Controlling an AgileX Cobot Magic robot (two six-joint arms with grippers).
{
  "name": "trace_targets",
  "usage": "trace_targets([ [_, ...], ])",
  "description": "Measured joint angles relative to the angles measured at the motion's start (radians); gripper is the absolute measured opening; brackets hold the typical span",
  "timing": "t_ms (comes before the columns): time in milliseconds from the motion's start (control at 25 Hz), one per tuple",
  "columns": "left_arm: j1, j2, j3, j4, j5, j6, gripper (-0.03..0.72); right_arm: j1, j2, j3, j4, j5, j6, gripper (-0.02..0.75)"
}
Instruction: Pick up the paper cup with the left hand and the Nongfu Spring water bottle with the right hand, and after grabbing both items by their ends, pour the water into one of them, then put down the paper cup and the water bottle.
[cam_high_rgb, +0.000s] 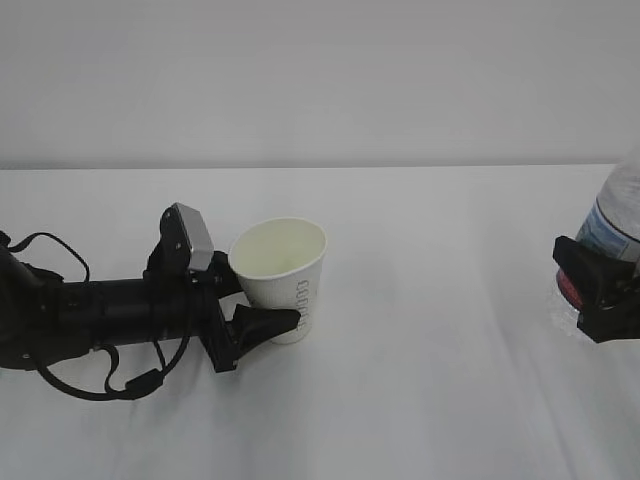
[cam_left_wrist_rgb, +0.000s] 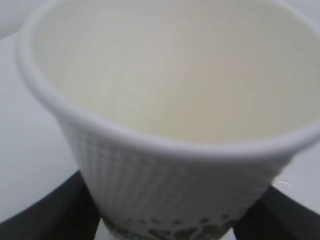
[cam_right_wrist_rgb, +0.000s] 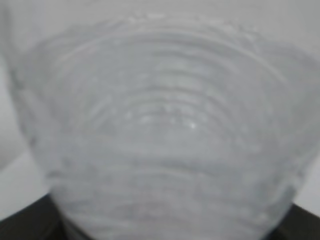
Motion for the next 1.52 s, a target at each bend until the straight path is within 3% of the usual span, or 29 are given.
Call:
trace_targets([
  [720,0.129,-0.184,0.004,0.324,0.031,-0.255,0.528,0.000,0.000,0.000,0.000,0.000,0.000,0.494],
  [1520,0.129,-0.538,0.257,0.248,0.076,-0.268,0.528,0.000,0.000,0.000,-0.016,0.000,0.000,0.494],
])
